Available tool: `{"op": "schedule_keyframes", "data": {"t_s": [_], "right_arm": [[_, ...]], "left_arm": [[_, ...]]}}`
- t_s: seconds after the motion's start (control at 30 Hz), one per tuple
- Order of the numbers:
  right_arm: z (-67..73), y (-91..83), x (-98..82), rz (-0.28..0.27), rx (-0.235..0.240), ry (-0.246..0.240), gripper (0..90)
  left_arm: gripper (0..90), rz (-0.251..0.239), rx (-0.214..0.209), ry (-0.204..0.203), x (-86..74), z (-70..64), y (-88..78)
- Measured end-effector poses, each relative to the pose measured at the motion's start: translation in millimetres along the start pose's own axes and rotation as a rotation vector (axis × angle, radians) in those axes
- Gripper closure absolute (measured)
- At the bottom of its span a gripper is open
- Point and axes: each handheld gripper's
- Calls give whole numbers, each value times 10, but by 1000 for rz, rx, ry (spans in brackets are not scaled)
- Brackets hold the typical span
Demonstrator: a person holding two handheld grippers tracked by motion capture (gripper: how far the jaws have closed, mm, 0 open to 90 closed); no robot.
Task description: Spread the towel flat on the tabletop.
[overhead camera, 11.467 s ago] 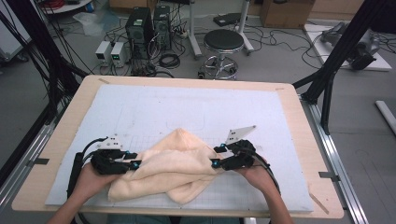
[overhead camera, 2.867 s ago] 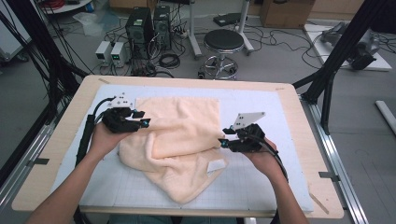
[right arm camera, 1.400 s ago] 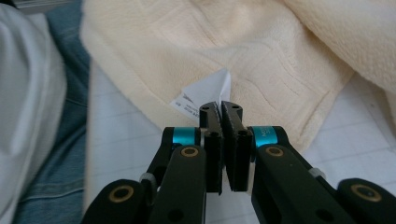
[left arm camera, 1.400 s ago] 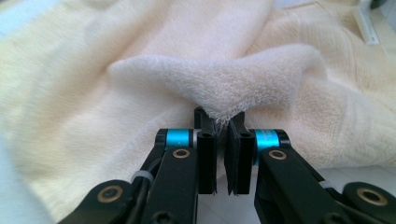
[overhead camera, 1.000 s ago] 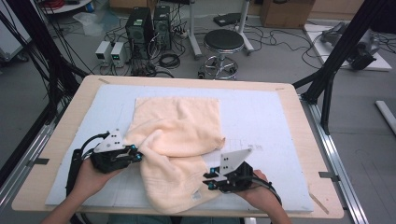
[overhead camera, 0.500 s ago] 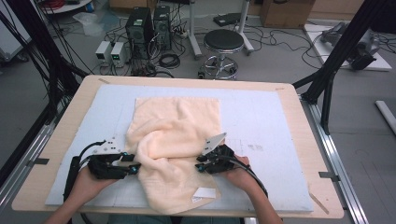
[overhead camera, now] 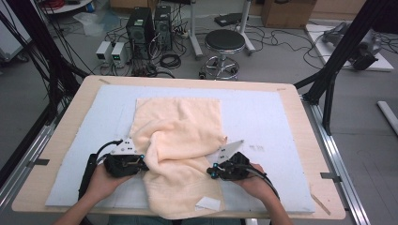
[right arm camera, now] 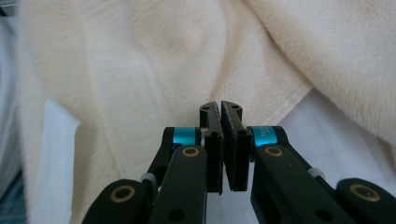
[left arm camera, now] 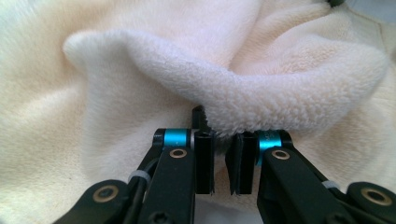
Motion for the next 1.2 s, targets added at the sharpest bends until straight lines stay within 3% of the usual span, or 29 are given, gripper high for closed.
{"op": "schedule_keyframes", "data": {"t_s": [0.2,0.37,0.43,0.57,0.7,0.8,0.87,0.9,0.97,1.07,1.2], "right_arm": [[390,-315,-118,-40,-4,-25,882],[640,-444,-144,-64,34,-44,868],[678,-481,-100,-77,25,-48,828],[561,-410,26,-54,-38,-76,747],[323,-115,113,-25,-76,-83,699],[127,130,137,12,-76,-68,607],[27,237,131,31,-52,-35,601],[-10,284,118,54,-51,-32,604],[-64,292,86,35,-20,20,666],[-69,263,46,19,-8,40,849],[-18,203,17,21,11,36,876]], "left_arm": [[823,-35,7,41,9,-221,-242],[823,-34,-26,76,49,-408,-412],[810,-36,-51,85,72,-442,-453],[678,-22,-46,62,57,-393,-400],[620,-6,-36,23,-42,-260,-277],[603,-2,-32,-3,-86,-166,-220],[597,0,-34,-7,-88,-124,-206],[594,-2,-30,-5,-86,-114,-204],[591,-2,-35,-1,-86,-104,-189],[596,6,-46,4,-83,-90,-144],[631,6,-57,3,-71,-89,-99]]}}
Point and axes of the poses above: each handheld gripper's, and its own axes: y roughly forward along the jaws, x roughly out of its top, z roughly to its left, and after that the axes turned 4 degrees about -z, right-handed
